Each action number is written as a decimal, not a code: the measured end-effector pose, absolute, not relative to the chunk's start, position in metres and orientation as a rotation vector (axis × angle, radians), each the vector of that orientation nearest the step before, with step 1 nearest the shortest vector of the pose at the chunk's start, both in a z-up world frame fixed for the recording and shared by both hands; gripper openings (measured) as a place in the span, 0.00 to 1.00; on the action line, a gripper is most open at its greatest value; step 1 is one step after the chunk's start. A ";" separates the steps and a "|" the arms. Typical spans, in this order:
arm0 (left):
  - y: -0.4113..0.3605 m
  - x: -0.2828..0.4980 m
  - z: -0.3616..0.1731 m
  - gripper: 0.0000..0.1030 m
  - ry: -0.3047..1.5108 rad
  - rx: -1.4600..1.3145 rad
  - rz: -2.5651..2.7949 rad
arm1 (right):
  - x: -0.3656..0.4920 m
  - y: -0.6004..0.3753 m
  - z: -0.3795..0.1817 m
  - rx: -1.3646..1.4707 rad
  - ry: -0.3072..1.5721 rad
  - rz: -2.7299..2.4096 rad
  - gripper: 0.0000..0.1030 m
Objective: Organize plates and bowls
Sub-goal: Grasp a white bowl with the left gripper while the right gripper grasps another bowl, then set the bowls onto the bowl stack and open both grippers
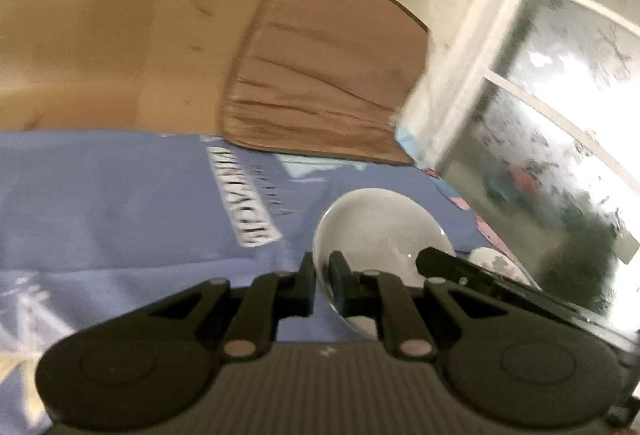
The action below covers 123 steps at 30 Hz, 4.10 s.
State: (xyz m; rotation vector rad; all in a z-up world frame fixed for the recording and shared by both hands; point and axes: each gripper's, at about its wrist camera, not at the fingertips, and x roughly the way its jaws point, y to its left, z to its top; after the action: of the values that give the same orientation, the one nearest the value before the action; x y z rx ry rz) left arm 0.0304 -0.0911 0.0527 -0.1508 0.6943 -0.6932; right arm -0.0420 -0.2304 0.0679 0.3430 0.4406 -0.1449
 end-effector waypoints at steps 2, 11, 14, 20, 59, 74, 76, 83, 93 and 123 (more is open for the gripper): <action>-0.108 0.033 0.050 0.09 0.711 -0.143 -0.711 | -0.046 -0.245 0.065 0.352 0.433 -0.187 0.08; -0.141 0.042 0.041 0.15 0.750 -0.089 -0.682 | -0.048 -0.269 0.051 0.381 0.424 -0.253 0.21; -0.137 0.042 0.044 0.18 0.730 -0.088 -0.665 | -0.056 -0.268 0.054 0.369 0.375 -0.276 0.39; -0.121 0.038 0.048 0.20 0.687 -0.091 -0.624 | -0.067 -0.264 0.054 0.367 0.327 -0.295 0.39; -0.094 -0.006 0.010 0.49 0.553 0.160 -0.550 | -0.075 -0.232 0.011 0.343 0.474 -0.334 0.52; -0.095 0.000 0.008 0.53 0.581 0.158 -0.526 | -0.078 -0.229 0.011 0.326 0.465 -0.298 0.58; -0.095 0.001 0.008 0.53 0.586 0.156 -0.523 | -0.076 -0.228 0.011 0.328 0.473 -0.289 0.59; -0.094 0.001 0.008 0.56 0.599 0.136 -0.510 | -0.069 -0.229 0.010 0.327 0.507 -0.268 0.59; -0.097 0.004 0.006 0.63 0.618 0.144 -0.490 | -0.075 -0.232 0.010 0.363 0.487 -0.228 0.65; -0.109 0.003 0.002 0.94 0.637 0.257 -0.497 | -0.078 -0.247 0.007 0.470 0.474 -0.188 0.72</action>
State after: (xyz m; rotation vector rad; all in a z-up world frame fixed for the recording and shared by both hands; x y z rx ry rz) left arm 0.0033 -0.1089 0.0017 0.2568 0.6369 -0.4966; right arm -0.0778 -0.2466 0.0074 0.4695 0.4742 -0.1883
